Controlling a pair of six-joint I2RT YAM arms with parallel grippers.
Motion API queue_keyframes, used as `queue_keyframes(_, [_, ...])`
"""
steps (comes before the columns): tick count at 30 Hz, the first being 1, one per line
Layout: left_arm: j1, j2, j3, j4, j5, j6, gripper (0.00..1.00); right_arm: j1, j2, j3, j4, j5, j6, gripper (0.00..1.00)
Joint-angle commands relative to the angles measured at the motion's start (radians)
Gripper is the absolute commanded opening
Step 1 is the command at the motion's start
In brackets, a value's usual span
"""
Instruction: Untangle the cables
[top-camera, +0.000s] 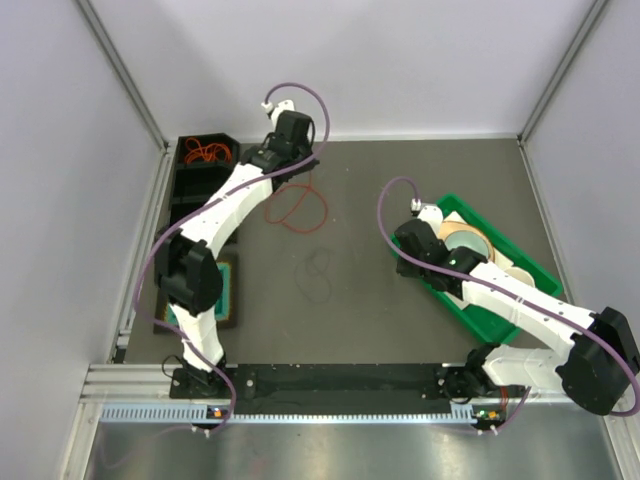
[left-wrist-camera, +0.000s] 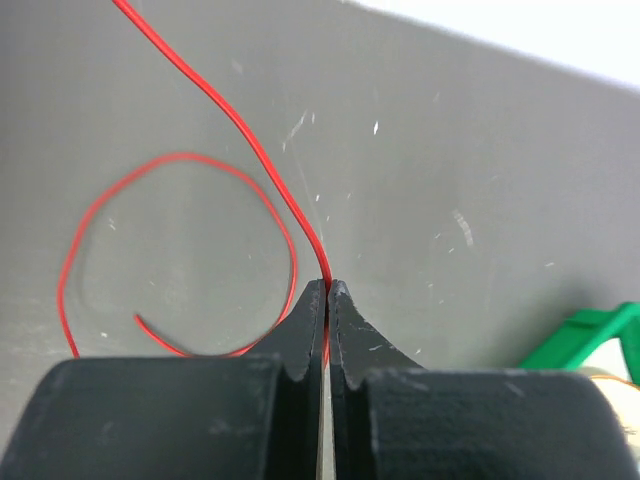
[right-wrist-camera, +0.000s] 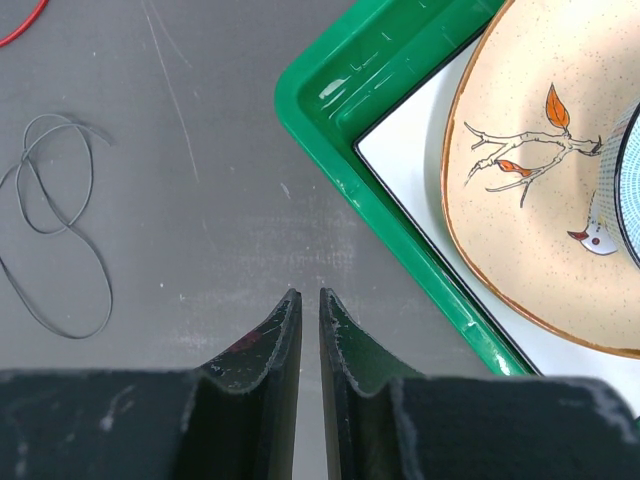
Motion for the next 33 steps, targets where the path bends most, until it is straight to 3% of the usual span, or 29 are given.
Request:
queue_keyframes(1, [0.041, -0.136, 0.025, 0.045, 0.011, 0.047, 0.0, -0.006, -0.021, 0.006, 0.012, 0.01, 0.004, 0.13])
queue_keyframes(7, [0.073, -0.145, 0.062, -0.035, 0.037, 0.139, 0.0, -0.006, -0.017, 0.001, 0.026, -0.003, 0.002, 0.13])
queue_keyframes(15, [0.047, -0.125, -0.237, 0.184, 0.201, 0.256, 0.0, -0.006, -0.019, 0.001, 0.022, -0.003, -0.002, 0.13])
queue_keyframes(21, [0.035, -0.033, -0.241, 0.121, 0.201, 0.342, 0.0, -0.006, -0.043, -0.012, 0.01, 0.02, 0.001, 0.13])
queue_keyframes(26, [-0.006, 0.045, -0.194, 0.131, 0.228, 0.355, 0.0, -0.007, -0.014, 0.001, 0.012, 0.0, 0.005, 0.13])
queue_keyframes(33, [-0.059, 0.224, 0.025, 0.075, 0.164, 0.349, 0.0, -0.007, -0.033, 0.008, 0.001, 0.023, 0.01, 0.13])
